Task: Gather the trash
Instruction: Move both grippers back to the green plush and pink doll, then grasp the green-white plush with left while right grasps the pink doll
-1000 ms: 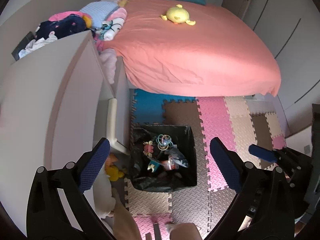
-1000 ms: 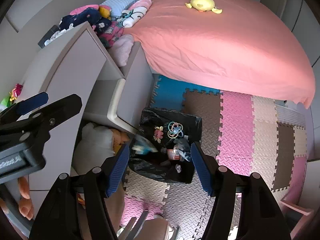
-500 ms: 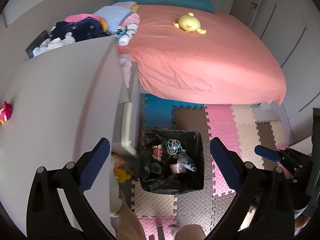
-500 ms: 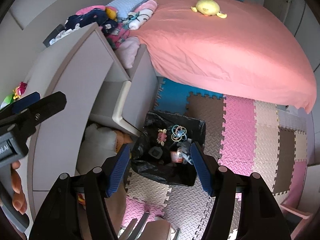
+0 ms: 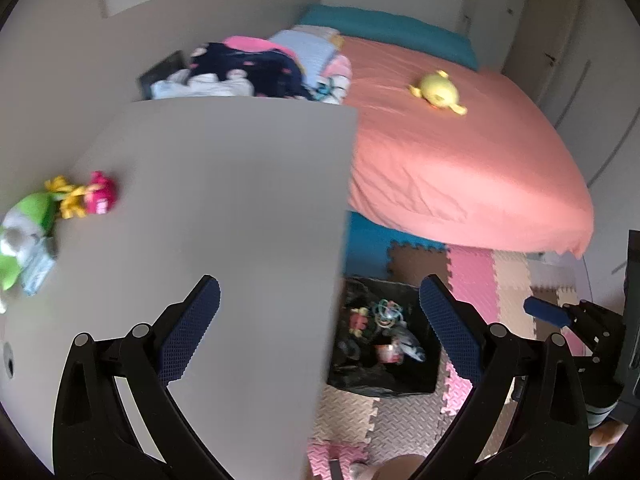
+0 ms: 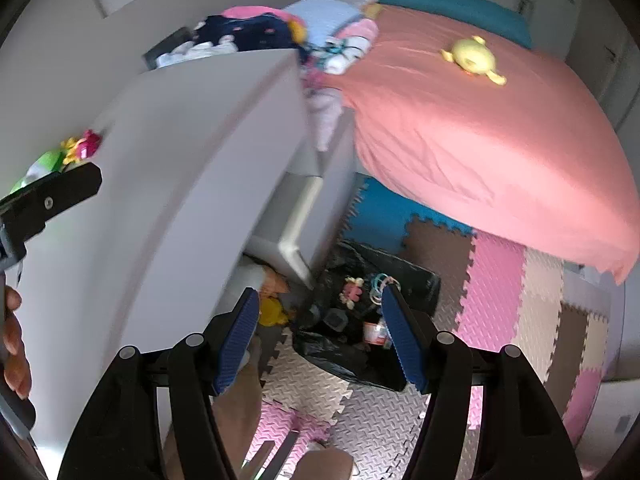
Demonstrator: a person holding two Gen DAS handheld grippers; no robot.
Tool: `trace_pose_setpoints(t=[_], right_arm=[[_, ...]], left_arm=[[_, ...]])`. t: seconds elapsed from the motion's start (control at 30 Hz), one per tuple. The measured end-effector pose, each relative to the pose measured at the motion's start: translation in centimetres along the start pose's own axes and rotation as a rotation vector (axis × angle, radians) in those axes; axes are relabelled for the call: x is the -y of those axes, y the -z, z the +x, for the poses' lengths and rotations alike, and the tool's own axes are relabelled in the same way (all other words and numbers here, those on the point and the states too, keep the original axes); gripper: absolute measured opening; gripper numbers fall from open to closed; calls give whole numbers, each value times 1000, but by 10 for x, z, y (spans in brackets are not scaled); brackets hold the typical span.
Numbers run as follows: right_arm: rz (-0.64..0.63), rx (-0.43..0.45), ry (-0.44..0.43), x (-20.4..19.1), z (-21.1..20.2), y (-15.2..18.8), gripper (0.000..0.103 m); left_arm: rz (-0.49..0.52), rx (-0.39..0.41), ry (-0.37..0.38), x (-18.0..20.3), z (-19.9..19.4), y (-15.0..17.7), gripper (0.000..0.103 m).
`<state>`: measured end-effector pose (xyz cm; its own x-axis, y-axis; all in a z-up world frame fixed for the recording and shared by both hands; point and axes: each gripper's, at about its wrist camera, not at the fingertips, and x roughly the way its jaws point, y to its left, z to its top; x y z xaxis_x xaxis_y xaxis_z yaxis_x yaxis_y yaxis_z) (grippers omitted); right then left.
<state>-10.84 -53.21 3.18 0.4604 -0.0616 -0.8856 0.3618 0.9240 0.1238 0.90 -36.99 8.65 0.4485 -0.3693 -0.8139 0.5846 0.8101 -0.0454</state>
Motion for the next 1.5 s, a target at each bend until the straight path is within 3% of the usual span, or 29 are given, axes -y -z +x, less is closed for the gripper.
trace_pose_setpoints(t=[0.33,0.73,1.0,1.2,1.5], right_arm=[[-141,-2,-63,-99,8,-32,65],[-293,-17,-152,-219,30,-83,65],[-346,-32,-204,-290,57,-121,65],[-379,-38,-218,-328,76,-138,65],[-372,-55,-210,-357,107,-165,65]], left_arm=[[-109,36,-89,-103,-33,2,97],[-222,59,-263,-240,-70,-7,97],[-309,28,-359,-321,-64,-11,97],[-353,-19,-377,-361,-38,-12,97],[-309,-57,-428,-374,-14,-10,97]])
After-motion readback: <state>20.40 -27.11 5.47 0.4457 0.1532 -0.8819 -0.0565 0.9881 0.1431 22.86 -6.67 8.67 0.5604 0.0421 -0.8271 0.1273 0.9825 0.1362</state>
